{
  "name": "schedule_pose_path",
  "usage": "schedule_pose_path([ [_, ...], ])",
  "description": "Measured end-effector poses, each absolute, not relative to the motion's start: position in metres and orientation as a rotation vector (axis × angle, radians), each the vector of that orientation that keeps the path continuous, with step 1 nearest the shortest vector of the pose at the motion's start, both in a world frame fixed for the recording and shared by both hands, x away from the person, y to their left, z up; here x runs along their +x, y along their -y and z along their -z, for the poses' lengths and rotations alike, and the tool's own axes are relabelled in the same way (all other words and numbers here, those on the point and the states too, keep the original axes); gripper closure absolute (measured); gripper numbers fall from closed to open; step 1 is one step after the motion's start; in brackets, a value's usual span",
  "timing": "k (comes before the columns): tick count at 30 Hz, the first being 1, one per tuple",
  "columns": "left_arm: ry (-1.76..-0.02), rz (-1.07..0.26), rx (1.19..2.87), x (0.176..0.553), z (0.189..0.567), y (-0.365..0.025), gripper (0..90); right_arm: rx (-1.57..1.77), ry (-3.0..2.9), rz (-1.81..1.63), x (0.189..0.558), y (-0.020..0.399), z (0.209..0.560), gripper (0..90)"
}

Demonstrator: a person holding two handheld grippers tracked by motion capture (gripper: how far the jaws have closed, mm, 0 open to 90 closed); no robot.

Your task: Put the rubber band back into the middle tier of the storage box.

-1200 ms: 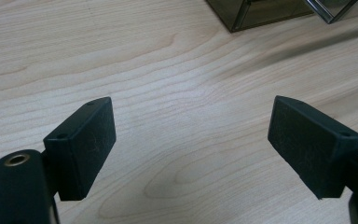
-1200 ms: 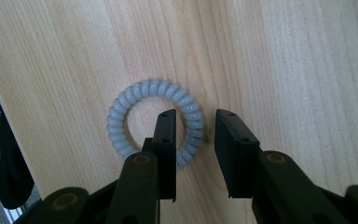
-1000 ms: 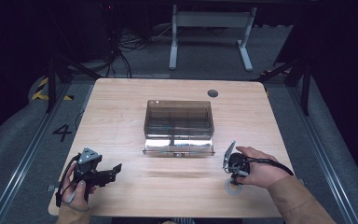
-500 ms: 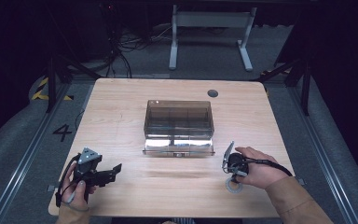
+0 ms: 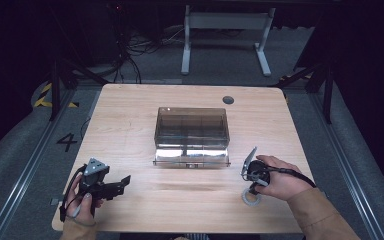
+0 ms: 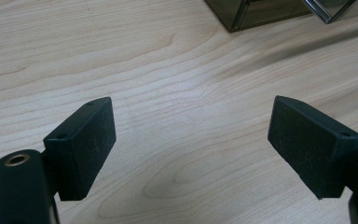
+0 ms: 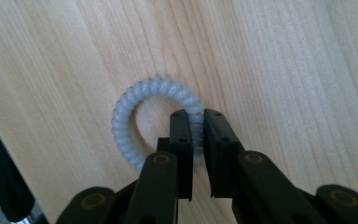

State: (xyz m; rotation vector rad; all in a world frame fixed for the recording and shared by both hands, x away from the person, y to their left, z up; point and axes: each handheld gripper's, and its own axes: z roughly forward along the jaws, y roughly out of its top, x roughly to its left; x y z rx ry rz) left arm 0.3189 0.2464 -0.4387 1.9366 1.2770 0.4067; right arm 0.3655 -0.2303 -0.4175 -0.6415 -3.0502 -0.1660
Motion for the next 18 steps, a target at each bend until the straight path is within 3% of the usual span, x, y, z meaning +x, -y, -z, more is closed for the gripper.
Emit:
schedule_pose_path([
  [18,-1.280,-0.406,1.933,0.319,0.439,-0.247,15.9,-0.701,3.032,0.351,0.369,0.238,0.373,83.2],
])
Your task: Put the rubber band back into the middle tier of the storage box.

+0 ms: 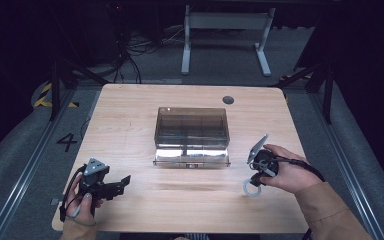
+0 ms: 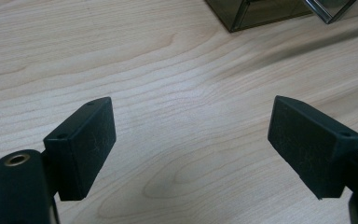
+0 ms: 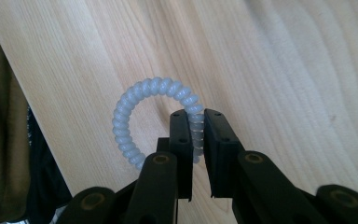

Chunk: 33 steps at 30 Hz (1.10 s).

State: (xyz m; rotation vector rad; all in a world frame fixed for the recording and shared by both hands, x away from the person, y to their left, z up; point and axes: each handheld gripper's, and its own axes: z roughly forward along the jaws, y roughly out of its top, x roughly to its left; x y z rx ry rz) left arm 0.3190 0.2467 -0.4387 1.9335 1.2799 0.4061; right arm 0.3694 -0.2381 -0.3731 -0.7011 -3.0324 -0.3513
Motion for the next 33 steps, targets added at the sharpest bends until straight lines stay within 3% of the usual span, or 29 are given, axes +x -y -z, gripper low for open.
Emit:
schedule_pose_path([
  [33,-1.292,-0.394,1.945,0.321,0.440,-0.245,15.9,-0.817,3.074,0.642,0.385,0.257,0.289,83.0],
])
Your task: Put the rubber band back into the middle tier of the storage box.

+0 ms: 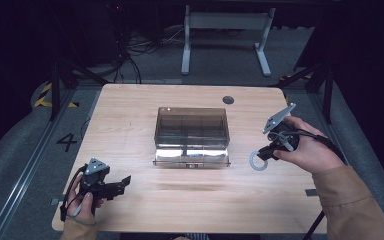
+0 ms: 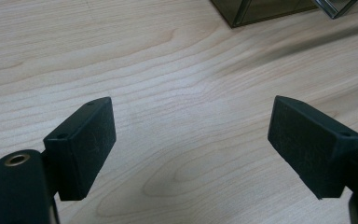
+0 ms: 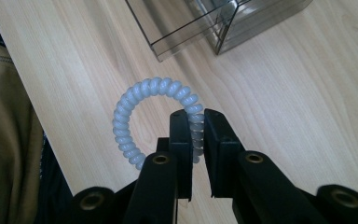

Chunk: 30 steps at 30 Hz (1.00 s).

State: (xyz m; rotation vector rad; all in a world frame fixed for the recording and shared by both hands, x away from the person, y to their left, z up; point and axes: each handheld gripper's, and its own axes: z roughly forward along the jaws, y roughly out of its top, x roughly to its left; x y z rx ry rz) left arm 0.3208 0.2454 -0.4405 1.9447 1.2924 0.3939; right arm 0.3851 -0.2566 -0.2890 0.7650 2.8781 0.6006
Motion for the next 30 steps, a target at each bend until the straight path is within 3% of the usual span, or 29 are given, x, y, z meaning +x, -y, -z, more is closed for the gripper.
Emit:
schedule_pose_path([
  [19,-1.289,-0.401,1.955,0.321,0.441,-0.243,15.9,0.721,-2.876,-0.601,0.396,0.240,0.274,83.0],
  [30,-1.277,-0.413,1.977,0.312,0.442,-0.242,16.0,0.623,-2.896,-0.630,0.410,0.202,0.264,83.0],
])
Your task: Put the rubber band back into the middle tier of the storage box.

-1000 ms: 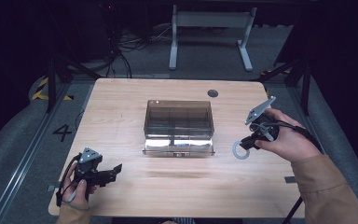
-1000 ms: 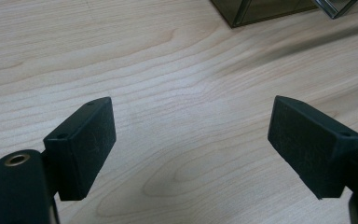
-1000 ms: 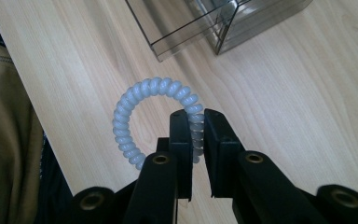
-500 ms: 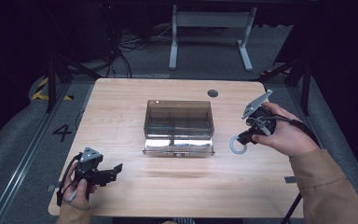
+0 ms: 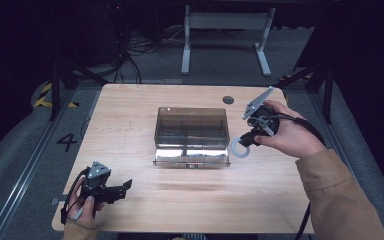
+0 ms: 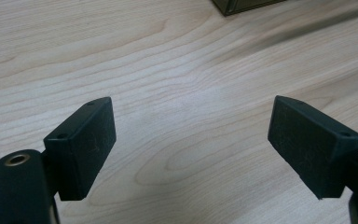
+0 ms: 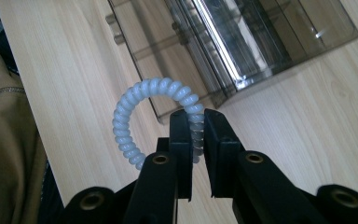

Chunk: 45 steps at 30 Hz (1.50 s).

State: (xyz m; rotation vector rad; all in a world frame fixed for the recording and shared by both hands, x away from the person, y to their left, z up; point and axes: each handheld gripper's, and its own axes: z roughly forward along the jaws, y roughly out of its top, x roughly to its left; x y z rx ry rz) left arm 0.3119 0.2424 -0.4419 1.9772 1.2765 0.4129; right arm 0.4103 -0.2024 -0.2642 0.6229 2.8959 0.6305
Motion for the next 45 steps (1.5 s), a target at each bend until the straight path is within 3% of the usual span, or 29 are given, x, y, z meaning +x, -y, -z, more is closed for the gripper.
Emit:
schedule_pose_path([
  [24,-1.294,-0.403,1.945,0.309,0.441,-0.254,15.9,0.509,-2.952,-0.599,0.430,0.135,0.254,83.0],
  [45,-1.288,-0.390,1.929,0.313,0.440,-0.256,16.0,0.455,-2.964,-0.683,0.446,0.096,0.266,83.0],
])
